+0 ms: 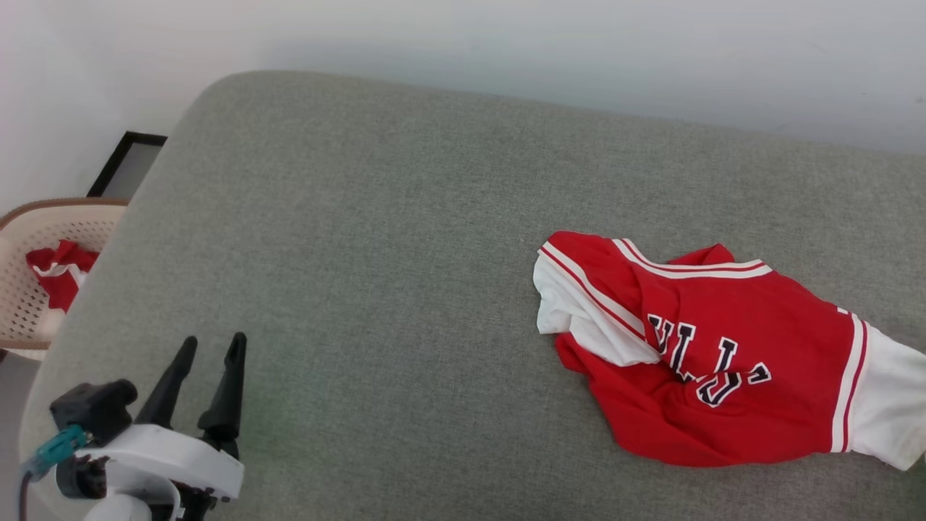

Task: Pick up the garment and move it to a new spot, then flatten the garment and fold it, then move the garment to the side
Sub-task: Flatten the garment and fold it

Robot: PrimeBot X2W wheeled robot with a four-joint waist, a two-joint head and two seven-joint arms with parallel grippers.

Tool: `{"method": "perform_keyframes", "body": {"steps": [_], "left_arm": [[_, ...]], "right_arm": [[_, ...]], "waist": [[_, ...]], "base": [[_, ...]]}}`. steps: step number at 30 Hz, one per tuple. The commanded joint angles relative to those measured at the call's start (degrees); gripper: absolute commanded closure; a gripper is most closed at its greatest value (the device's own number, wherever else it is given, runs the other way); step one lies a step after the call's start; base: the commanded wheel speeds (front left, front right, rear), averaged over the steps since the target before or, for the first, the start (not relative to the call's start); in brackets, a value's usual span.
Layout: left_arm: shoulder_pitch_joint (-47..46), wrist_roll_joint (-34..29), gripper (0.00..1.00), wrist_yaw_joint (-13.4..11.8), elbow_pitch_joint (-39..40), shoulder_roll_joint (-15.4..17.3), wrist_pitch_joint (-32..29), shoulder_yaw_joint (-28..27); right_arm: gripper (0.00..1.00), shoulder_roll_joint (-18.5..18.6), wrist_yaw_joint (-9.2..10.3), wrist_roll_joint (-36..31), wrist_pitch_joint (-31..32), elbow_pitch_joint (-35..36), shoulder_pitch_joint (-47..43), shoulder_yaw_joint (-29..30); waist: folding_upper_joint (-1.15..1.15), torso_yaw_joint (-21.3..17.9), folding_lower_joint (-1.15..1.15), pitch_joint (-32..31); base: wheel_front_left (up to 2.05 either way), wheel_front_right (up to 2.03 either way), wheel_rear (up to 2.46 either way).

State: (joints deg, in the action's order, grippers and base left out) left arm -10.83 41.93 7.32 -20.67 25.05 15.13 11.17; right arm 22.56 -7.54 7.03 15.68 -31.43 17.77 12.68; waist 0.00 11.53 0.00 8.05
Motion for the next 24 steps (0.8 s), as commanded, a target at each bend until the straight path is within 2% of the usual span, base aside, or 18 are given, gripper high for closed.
{"method": "perform_keyframes", "body": {"steps": [1,3,4,5,6,11,16,24], "left_arm": [[-0.9,0.2,0.0,0.2,-0.2,0.1,0.0,0.5],[-1.3,0.2,0.0,0.2,-0.3,0.5,0.0,1.3],[-1.6,0.3,0.0,0.2,-0.4,0.7,0.0,1.6],[-1.9,0.6,0.0,0.2,-0.4,0.9,-0.1,2.1],[-2.1,0.8,0.0,0.2,-0.3,1.2,-0.4,2.6],[-3.4,2.2,0.0,0.2,0.7,2.8,-2.4,4.4],[-5.5,3.3,0.0,0.2,2.8,5.0,-6.7,6.5],[-11.7,5.3,0.0,0.1,6.4,7.4,-18.2,9.8]], "right_arm": [[1.0,0.1,0.1,0.3,-0.7,-2.0,1.6,0.4],[0.73,0.1,0.1,0.6,-1.3,-4.4,2.7,-0.1],[0.56,0.2,0.1,0.7,-1.5,-5.3,3.2,-0.4],[0.04,0.1,0.1,0.9,-1.4,-6.3,3.8,-0.6],[0.0,0.0,0.1,0.9,-1.2,-7.0,4.5,-1.1],[0.0,-0.5,0.1,2.5,0.3,-7.9,6.5,-4.0],[0.0,-0.2,0.1,4.5,-0.7,-3.9,6.6,-6.4],[0.0,-4.5,0.1,3.2,-10.2,5.2,3.7,-5.7]], "waist": [[0.0,0.2,0.0,0.0],[0.0,0.2,0.0,0.0],[0.0,0.1,0.0,0.0],[0.0,0.0,0.0,0.0],[0.0,-0.3,0.0,-0.1],[0.0,-2.0,0.0,-0.8],[0.0,-4.3,0.0,-1.8],[0.0,-9.1,0.0,-2.4]], "base": [[0.0,0.0,0.0],[0.0,0.0,0.0],[0.0,0.0,0.0],[0.0,0.0,0.0],[0.0,0.0,0.0],[0.0,0.0,0.0],[0.0,0.0,0.0],[0.0,0.0,0.0]]}}
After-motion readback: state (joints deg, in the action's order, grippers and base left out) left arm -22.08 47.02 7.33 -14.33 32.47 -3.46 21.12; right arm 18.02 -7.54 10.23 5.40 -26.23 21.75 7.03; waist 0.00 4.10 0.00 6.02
